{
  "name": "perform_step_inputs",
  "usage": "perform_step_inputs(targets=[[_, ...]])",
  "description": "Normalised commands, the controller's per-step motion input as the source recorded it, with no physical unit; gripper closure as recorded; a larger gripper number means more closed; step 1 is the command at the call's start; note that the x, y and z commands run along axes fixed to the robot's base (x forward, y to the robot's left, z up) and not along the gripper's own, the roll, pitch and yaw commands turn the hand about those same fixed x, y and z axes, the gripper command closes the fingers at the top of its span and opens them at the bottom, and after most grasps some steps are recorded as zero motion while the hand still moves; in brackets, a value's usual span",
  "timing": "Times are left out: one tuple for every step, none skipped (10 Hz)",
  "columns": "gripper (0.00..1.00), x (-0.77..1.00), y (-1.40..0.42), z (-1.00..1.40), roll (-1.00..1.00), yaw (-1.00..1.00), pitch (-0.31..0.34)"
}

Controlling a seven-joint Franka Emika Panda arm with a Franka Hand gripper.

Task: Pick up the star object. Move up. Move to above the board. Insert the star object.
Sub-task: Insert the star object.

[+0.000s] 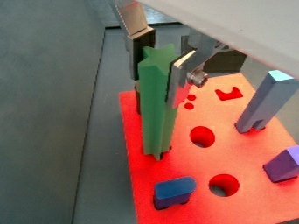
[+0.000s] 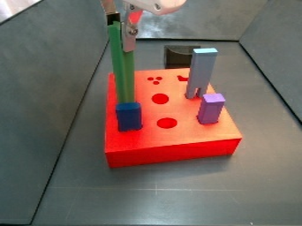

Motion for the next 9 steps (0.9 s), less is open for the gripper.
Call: perform_step_inputs(targets=[[1.0,0.0,0.0,-0.07,0.0,0.0,0.0],[1.0,0.0,0.02,-0.09,0.0,0.07,0.0],[1.0,0.0,0.14,-0.16,0.0,0.19,0.0],[1.0,0.0,0.09,-0.17,0.0,0.14,0.0],[1.0,0.0,0.05,-0.13,0.0,0.04,0.0],[1.0,0.0,0.0,-0.06,0.0,0.0,-0.004],[1.0,0.0,0.0,-0.02,0.0,0.0,-0.021],[1.0,0.0,-0.07,-0.1,0.0,0.0,-0.059],[1.0,0.15,0.01,-0.39,0.0,0.02,-0.04]])
